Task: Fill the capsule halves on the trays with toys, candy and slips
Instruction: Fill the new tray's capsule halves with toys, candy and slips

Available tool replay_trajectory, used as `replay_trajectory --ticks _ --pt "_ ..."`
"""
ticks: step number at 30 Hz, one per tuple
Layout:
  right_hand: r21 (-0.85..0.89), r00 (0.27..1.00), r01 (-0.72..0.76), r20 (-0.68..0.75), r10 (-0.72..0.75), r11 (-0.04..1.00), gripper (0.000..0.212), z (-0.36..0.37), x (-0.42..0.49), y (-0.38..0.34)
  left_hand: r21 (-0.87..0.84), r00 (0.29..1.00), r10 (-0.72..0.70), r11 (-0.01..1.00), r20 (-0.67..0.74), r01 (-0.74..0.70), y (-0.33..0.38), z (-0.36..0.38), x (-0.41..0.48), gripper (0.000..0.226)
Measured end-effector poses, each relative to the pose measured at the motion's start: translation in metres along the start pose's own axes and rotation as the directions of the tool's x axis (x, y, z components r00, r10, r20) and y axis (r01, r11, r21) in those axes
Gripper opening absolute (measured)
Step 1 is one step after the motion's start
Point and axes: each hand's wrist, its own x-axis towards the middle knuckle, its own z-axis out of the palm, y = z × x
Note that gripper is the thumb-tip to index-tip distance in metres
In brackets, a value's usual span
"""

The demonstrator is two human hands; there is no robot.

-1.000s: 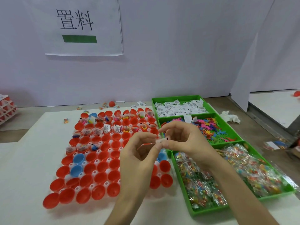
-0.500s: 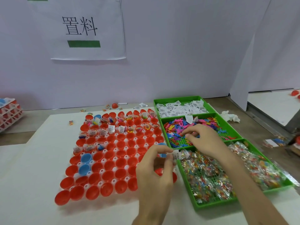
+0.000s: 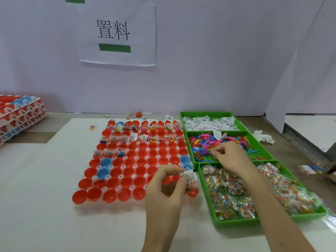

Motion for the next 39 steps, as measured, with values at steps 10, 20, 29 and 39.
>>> replay_trajectory --ticks 10,20,29,39 --pt "0.181 0.99 0.047 -0.138 -0.022 0.982 0.025 -0.004 -0.005 -0.001 -0.08 0.999 -0.016 0.997 -0.049 0.012 0.001 -0.006 0.0 0.016" --pt "0.252 0.977 0.156 -0.184 -0.111 0.955 0.02 -0.005 -0.004 -0.005 0.018 0.993 0.002 1.0 -0.115 0.001 -0.004 -0.003 -0.001 0.03" --pt "0.786 0.91 0.228 0.038 -0.413 0.575 0.014 -0.021 -0.046 -0.058 0.037 0.961 -0.016 0.999 -0.275 0.027 -0.007 -0.007 0.0 0.024" --pt "0.709 0.855 0.319 0.07 -0.514 0.628 0.009 0.011 -0.059 -0.08 0.012 0.95 -0.011 1.0 -0.312 0.016 -0.003 -0.009 0.003 0.026"
